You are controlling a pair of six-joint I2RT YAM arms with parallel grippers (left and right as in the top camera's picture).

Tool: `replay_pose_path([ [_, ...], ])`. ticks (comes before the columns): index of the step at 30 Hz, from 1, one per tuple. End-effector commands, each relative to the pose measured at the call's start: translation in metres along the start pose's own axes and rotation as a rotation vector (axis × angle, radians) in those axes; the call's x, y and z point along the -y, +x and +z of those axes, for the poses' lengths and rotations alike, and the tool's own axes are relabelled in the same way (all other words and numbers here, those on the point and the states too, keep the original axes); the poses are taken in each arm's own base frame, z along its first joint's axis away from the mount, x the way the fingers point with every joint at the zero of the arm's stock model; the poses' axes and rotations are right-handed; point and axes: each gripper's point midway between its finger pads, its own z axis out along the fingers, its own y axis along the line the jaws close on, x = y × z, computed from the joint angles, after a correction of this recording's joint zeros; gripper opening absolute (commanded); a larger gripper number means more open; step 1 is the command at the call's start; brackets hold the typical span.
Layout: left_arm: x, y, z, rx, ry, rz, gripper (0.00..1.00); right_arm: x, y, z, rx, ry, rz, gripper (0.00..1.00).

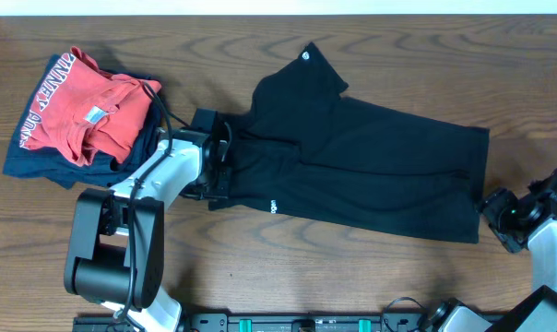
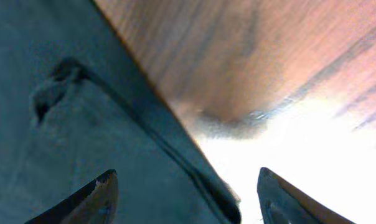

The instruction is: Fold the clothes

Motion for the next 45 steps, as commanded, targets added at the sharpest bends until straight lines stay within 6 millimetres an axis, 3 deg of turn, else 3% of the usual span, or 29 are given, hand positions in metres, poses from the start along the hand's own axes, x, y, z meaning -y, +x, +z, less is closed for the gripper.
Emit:
replay_pose_path([
  [1,-0.002,-0.004,-0.023,0.039,-0.005,-0.002,0.14,-0.016,-0.004,0.001,0.017,-0.088,-0.058,0.65],
  [4,0.005,-0.004,-0.052,0.089,0.045,-0.001,0.33,-0.056,-0.01,-0.01,0.038,-0.305,-0.143,0.56],
  [5,0.007,-0.005,-0.061,0.113,0.059,0.0,0.44,-0.066,-0.014,-0.015,0.042,-0.352,-0.15,0.54],
  [7,0.012,-0.01,-0.082,0.184,0.088,0.004,0.5,-0.081,-0.018,-0.026,0.042,-0.416,-0.168,0.56],
  [9,0.014,-0.016,-0.103,0.268,0.107,0.007,0.52,-0.094,-0.022,-0.035,0.043,-0.436,-0.197,0.64],
  [10,0.014,-0.019,-0.112,0.308,0.111,0.009,0.54,-0.097,-0.023,-0.038,0.043,-0.428,-0.208,0.69],
  [13,0.017,-0.023,-0.134,0.396,0.137,0.015,0.56,-0.094,-0.028,-0.04,0.058,-0.36,-0.223,0.7],
  [15,0.021,-0.02,-0.139,0.406,0.16,0.021,0.56,-0.077,-0.023,-0.035,0.032,-0.264,-0.198,0.71],
  [18,0.022,-0.013,-0.135,0.369,0.165,0.02,0.61,-0.037,-0.004,-0.027,-0.049,-0.054,-0.131,0.75],
  [20,0.021,-0.007,-0.133,0.345,0.163,0.019,0.62,-0.02,0.007,-0.024,-0.092,0.026,-0.122,0.75],
  [22,0.021,-0.004,-0.131,0.33,0.161,0.018,0.63,-0.017,0.018,-0.018,-0.132,0.031,-0.108,0.69],
  [26,0.021,0.001,-0.121,0.297,0.161,0.015,0.63,-0.002,0.033,-0.004,-0.162,0.085,-0.07,0.7],
  [34,0.033,0.005,-0.081,0.153,0.221,0.016,0.63,-0.003,0.04,0.018,-0.143,0.041,-0.057,0.58],
  [37,0.034,0.004,-0.064,0.097,0.215,0.01,0.63,-0.003,0.038,0.02,-0.128,0.037,-0.052,0.46],
  [41,0.034,0.006,-0.041,0.026,0.208,0.003,0.62,-0.004,0.038,0.018,-0.133,0.034,-0.05,0.1],
  [45,0.038,0.012,-0.023,-0.053,0.232,-0.004,0.46,-0.002,0.036,0.008,-0.137,0.047,-0.042,0.01],
])
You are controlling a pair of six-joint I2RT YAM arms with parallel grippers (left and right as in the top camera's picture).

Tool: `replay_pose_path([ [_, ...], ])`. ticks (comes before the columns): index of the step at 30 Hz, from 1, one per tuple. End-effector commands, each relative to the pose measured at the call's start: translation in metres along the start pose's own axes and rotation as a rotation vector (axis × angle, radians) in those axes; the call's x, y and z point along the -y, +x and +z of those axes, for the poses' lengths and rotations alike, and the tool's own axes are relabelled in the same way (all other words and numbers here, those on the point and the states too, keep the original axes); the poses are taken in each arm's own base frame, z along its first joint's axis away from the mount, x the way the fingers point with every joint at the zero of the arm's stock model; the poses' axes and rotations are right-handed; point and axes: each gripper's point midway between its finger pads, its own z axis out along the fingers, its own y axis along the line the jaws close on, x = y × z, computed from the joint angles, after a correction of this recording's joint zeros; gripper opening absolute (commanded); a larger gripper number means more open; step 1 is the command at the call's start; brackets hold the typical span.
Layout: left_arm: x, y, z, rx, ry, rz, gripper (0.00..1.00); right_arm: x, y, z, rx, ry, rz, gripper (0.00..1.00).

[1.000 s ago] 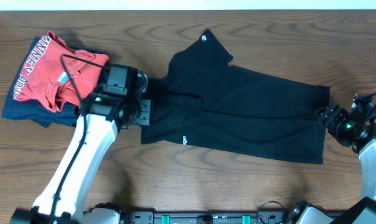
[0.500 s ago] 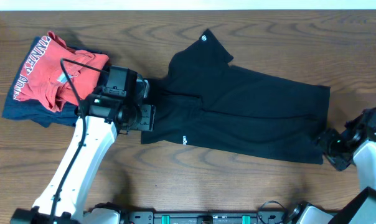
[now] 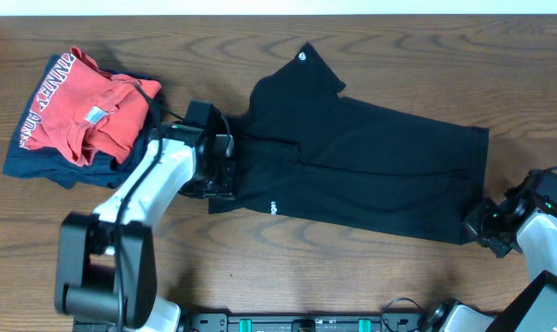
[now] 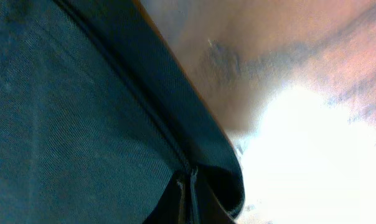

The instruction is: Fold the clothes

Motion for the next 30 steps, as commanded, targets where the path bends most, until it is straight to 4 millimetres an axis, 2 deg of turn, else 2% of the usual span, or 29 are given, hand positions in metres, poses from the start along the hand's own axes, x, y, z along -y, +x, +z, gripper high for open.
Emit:
replay_pose_path([
  [1,0.002,0.011,0.016,-0.072,0.031,-0.011,0.41,0.0,-0.007,-0.013,0.027,0.005,0.009,0.01],
  [4,0.0,0.013,0.022,-0.097,0.027,-0.016,0.33,0.007,-0.011,-0.025,0.038,0.036,0.028,0.01],
  [12,-0.004,0.013,0.023,-0.096,0.004,-0.012,0.32,0.044,0.004,-0.039,0.008,0.245,0.081,0.01],
  [17,-0.005,0.013,0.023,-0.096,0.002,-0.013,0.32,0.057,0.009,-0.043,0.0,0.321,0.104,0.01],
  [18,-0.005,0.013,0.023,-0.096,-0.002,-0.012,0.32,0.059,0.008,-0.044,0.008,0.333,0.116,0.13],
  [19,-0.005,0.013,0.023,-0.096,-0.003,-0.012,0.32,0.059,0.006,-0.044,0.016,0.333,0.125,0.3],
  [20,-0.005,0.014,0.023,-0.099,-0.002,-0.013,0.32,0.058,0.004,-0.043,0.025,0.327,0.125,0.4],
  [23,-0.006,0.02,0.022,-0.122,-0.005,-0.018,0.33,0.055,-0.004,-0.043,0.055,0.313,0.125,0.42],
  [24,-0.006,0.022,0.021,-0.131,-0.006,-0.019,0.34,0.053,-0.008,-0.043,0.07,0.301,0.126,0.4],
  [26,-0.006,0.026,0.018,-0.141,-0.007,-0.021,0.39,0.034,-0.015,-0.04,0.076,0.193,0.076,0.36],
  [28,-0.005,0.026,0.015,-0.135,-0.007,-0.019,0.4,0.008,-0.013,-0.037,0.045,0.053,-0.003,0.36],
  [30,-0.004,0.025,0.012,-0.123,-0.005,-0.017,0.43,-0.002,-0.006,-0.035,0.009,-0.007,-0.021,0.45],
])
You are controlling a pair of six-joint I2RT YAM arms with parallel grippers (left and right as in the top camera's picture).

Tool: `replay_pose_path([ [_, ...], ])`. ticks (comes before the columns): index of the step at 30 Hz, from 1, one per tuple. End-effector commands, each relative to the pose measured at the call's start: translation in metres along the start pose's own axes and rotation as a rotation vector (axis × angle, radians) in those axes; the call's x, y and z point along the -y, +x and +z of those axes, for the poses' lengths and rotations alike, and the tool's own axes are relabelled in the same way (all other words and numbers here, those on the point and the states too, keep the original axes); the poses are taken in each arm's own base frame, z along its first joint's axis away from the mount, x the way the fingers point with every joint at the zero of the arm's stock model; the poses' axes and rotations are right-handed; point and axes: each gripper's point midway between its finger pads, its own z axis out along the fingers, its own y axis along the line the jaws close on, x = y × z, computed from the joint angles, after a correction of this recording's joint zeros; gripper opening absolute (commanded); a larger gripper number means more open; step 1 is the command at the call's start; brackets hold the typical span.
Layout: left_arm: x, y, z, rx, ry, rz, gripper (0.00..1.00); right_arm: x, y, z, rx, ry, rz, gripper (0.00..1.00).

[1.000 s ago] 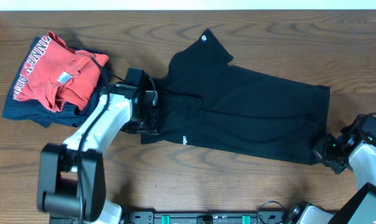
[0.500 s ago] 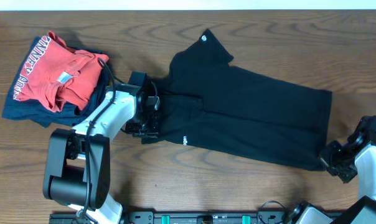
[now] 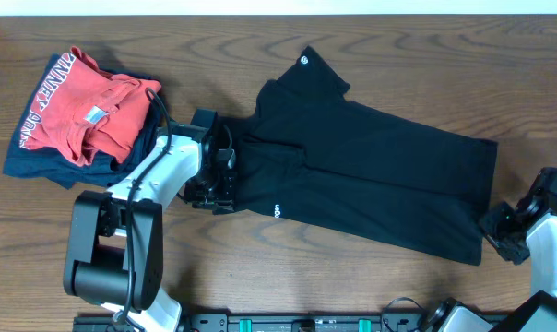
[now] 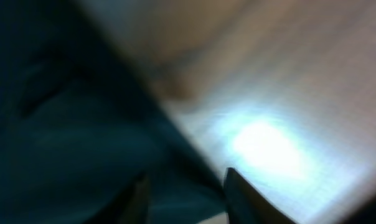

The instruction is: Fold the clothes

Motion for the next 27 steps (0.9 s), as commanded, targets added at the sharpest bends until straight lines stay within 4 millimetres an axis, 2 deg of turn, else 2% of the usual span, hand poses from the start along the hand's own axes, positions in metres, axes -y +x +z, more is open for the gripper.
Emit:
replay_pose_path([
  [1,-0.001,0.001,-0.006,0.022,-0.009,0.008,0.44,-0.024,0.007,-0.006,-0.044,-0.143,-0.06,0.5],
  [3,-0.001,0.001,-0.006,0.022,-0.009,0.008,0.45,-0.023,0.016,-0.002,-0.072,-0.137,-0.064,0.53],
  [4,-0.001,0.001,-0.006,0.022,-0.009,0.008,0.45,-0.023,0.021,0.0,-0.089,-0.135,-0.067,0.5],
  [5,-0.001,0.001,-0.006,0.022,-0.009,0.008,0.45,-0.021,0.027,0.004,-0.107,-0.129,-0.067,0.4],
  [6,-0.001,0.0,-0.006,0.023,-0.009,0.009,0.45,-0.018,0.035,0.009,-0.127,-0.117,-0.049,0.25],
  [7,-0.001,0.0,-0.007,0.025,-0.009,0.009,0.44,-0.015,0.042,0.014,-0.142,-0.109,-0.025,0.18],
  [8,-0.001,-0.002,-0.008,0.029,-0.008,0.01,0.44,-0.012,0.048,0.02,-0.152,-0.097,0.006,0.11],
  [11,0.001,-0.005,-0.012,0.04,-0.007,0.012,0.4,0.006,0.058,0.041,-0.129,-0.017,0.127,0.04],
  [16,0.003,-0.008,-0.021,0.043,-0.007,0.013,0.4,0.031,0.057,0.057,-0.059,0.086,0.247,0.01],
  [20,0.005,-0.009,-0.032,0.056,-0.005,0.016,0.41,0.05,0.042,0.047,-0.01,0.184,0.273,0.01],
  [23,0.01,-0.009,-0.04,0.081,0.014,0.022,0.41,0.052,0.029,0.035,0.003,0.201,0.28,0.02],
  [27,0.017,-0.011,-0.044,0.101,0.048,0.029,0.41,0.035,0.008,0.014,0.005,0.129,0.209,0.26],
])
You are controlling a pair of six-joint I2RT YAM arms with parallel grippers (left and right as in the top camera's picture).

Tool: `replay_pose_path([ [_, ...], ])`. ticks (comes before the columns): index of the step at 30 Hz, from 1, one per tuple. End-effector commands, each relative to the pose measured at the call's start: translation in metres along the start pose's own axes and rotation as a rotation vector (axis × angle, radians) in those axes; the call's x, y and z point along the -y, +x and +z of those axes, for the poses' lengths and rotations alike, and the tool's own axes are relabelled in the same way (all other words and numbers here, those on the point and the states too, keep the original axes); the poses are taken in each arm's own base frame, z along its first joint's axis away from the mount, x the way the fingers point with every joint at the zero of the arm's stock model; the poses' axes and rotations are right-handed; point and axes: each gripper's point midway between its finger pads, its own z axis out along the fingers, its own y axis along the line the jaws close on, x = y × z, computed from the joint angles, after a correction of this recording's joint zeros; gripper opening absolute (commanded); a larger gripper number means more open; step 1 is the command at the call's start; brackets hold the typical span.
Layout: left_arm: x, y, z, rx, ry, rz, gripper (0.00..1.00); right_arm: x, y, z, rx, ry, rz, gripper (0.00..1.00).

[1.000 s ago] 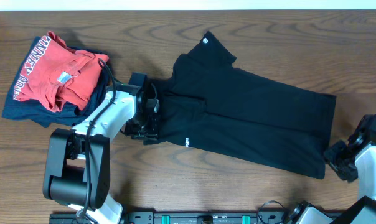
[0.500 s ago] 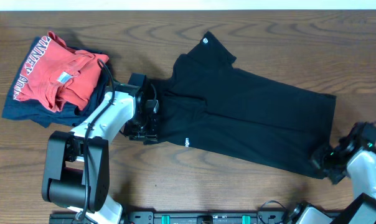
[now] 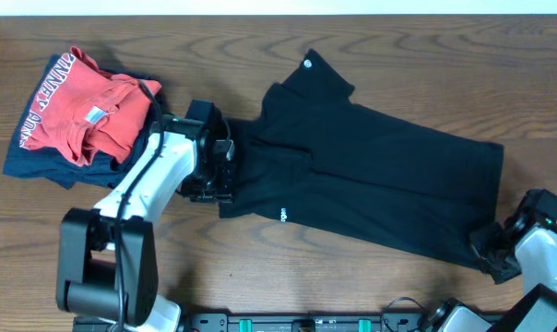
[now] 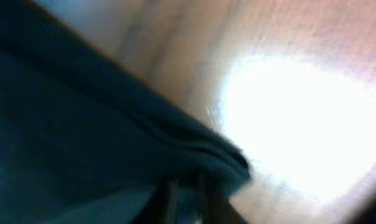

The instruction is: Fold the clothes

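A black garment (image 3: pixel 371 175) lies spread flat and slanted across the wooden table (image 3: pixel 288 286), with a small white logo near its lower left edge. My left gripper (image 3: pixel 225 175) is at the garment's left end, its dark fingers on the cloth edge, apparently shut on it. At the garment's lower right corner my right gripper (image 3: pixel 486 249) is shut on the hem. The blurred right wrist view shows the black garment's folded hem (image 4: pixel 194 146) pinched between narrow, nearly closed fingers (image 4: pixel 208 199).
A pile of folded clothes (image 3: pixel 80 111), red on top of navy, sits at the table's far left, just behind my left arm. Bare wood lies in front of the garment and to its right.
The garment has shifted slightly right and toward the front. My right gripper was beside the corner with its fingers apart; it is now shut on the hem. My left gripper stays at the left end.
My right gripper was open just off the garment's right corner. Then it was shut on the hem there. Later it was apart again, with the garment shifted rightward. Now it grips the lower right corner again. My left gripper stayed at the left end throughout.
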Motion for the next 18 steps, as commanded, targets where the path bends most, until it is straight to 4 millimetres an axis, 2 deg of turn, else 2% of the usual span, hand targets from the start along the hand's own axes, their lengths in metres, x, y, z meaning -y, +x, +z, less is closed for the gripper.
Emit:
replay_pose_path([
  [1,0.006,-0.008,-0.009,0.045,0.028,0.015,0.41,-0.01,-0.028,-0.022,0.066,-0.018,-0.056,0.33],
  [6,0.018,-0.014,0.009,0.077,0.123,0.024,0.41,-0.034,-0.04,-0.053,0.062,-0.124,-0.135,0.41],
  [9,0.014,-0.009,0.024,0.063,0.116,0.022,0.4,-0.049,-0.04,-0.067,0.042,-0.201,-0.161,0.42],
  [11,0.01,-0.002,0.036,0.033,0.108,0.013,0.29,-0.061,-0.039,-0.075,0.03,-0.271,-0.187,0.43],
  [13,0.007,0.006,0.044,0.005,0.105,0.004,0.12,-0.068,-0.039,-0.08,0.027,-0.311,-0.19,0.43],
  [14,0.006,0.009,0.047,-0.007,0.104,0.001,0.06,-0.072,-0.04,-0.082,0.028,-0.333,-0.192,0.43],
  [18,-0.005,0.022,0.054,-0.046,0.056,-0.055,0.06,-0.08,-0.042,-0.085,0.037,-0.371,-0.196,0.43],
])
